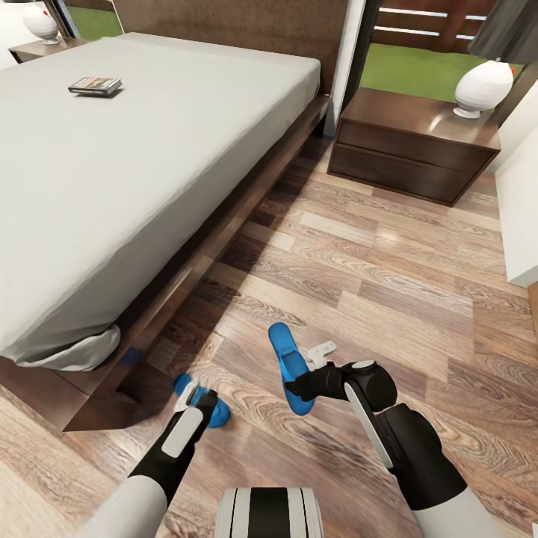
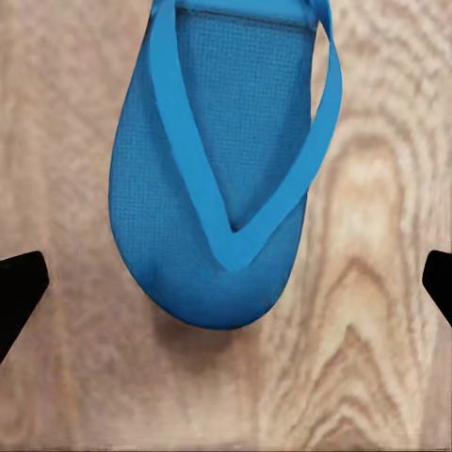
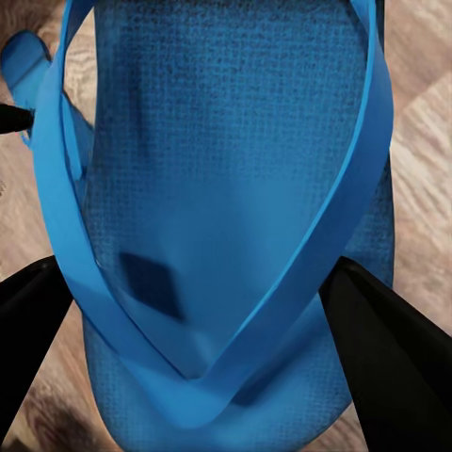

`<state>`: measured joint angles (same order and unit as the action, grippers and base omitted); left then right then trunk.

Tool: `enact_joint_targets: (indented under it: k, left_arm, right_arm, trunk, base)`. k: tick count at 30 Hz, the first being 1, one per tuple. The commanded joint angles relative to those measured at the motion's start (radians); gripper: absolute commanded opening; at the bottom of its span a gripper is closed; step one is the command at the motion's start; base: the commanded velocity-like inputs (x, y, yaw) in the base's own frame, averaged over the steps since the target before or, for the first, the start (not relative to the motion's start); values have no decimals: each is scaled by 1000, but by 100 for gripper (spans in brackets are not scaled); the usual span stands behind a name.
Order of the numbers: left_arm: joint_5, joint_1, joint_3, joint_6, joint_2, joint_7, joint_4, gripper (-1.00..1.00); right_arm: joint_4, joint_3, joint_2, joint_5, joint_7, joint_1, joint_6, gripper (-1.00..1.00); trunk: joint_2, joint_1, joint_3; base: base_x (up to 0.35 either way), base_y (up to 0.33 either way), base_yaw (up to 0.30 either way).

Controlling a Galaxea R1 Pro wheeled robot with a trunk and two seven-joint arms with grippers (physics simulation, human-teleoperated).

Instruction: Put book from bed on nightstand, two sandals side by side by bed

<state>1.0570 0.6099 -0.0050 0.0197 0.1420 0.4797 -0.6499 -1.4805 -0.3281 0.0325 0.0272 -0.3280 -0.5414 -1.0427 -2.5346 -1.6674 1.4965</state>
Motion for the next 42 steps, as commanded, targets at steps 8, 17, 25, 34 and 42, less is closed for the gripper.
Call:
enact_joint_targets:
  k: [8, 17, 25, 34, 42]
  left_arm:
    - [2, -156, -22, 48, -37, 79, -259, 100]
    - [3, -229, -20, 75, -112, 118, -347, 100]
    - [2, -293, -22, 99, -135, 121, -361, 100]
    - [1, -395, -25, 181, -194, 118, -362, 100]
    - [2, -489, -23, 213, -285, 111, -451, 100]
  right_arm:
    - [5, 1, 0, 3, 3, -1, -5, -100]
    - [5, -4, 0, 4, 3, -2, -5, -100]
    - [5, -8, 0, 4, 3, -2, -5, -100]
    - [50, 0, 3, 2, 0, -9, -5, -100]
    - [144, -5, 43, -15, 0, -20, 76, -100]
  trunk:
    - [0, 0, 1]
    - [0, 0, 1]
    - [0, 0, 1]
    - [0, 0, 1]
    - [0, 0, 1]
  base:
    - [0, 0, 170]
    - [0, 0, 267]
    - [0, 0, 279]
    - [0, 0, 283]
    - [0, 0, 285]
